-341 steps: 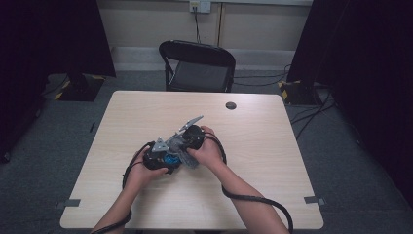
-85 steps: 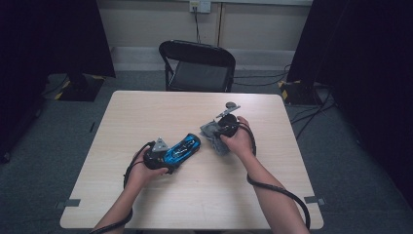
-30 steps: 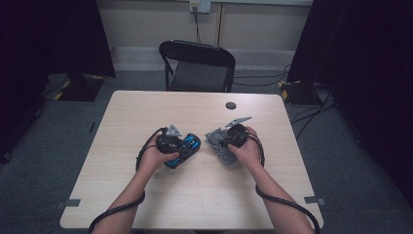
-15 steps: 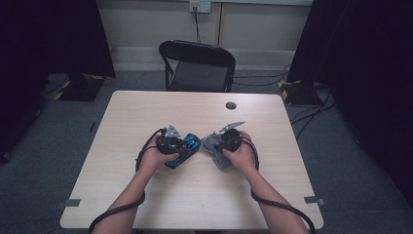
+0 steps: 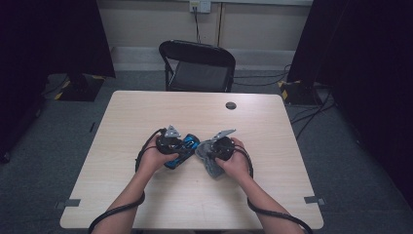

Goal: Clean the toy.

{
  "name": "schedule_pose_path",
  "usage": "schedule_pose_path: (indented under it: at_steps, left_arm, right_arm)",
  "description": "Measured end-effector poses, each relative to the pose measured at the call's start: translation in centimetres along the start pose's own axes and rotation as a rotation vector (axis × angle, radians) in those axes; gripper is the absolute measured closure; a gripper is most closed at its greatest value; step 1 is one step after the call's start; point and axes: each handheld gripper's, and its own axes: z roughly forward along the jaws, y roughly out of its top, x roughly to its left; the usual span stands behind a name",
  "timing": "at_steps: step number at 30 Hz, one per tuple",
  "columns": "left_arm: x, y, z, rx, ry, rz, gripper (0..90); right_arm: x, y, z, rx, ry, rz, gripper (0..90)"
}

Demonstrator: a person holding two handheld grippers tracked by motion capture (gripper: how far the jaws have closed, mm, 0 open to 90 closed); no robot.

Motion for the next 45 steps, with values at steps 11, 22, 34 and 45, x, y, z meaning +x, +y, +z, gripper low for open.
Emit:
schedule_pose_path:
  at_steps: [11,22,34,45]
  left_arm:
    - [0.0,0.1,0.0,0.01,0.001,0.0,44.1]
    - [0.0,0.0,-0.1,0.005,-0.001,0.003,44.1]
    - [-0.1,-0.2,-0.1,-0.005,0.003,-0.005,44.2]
    - [-0.2,-0.2,-0.2,-0.001,0.007,0.0,44.4]
  right_arm:
    - [1.8,-0.2,0.0,-0.003,0.05,-0.007,81.5]
    - [0.3,-0.5,-1.1,0.003,0.035,0.023,81.5]
    - [-0.3,-1.1,-3.7,-0.046,0.039,0.039,81.5]
    - [1.4,-0.5,-3.3,-0.052,0.152,-0.03,81.5]
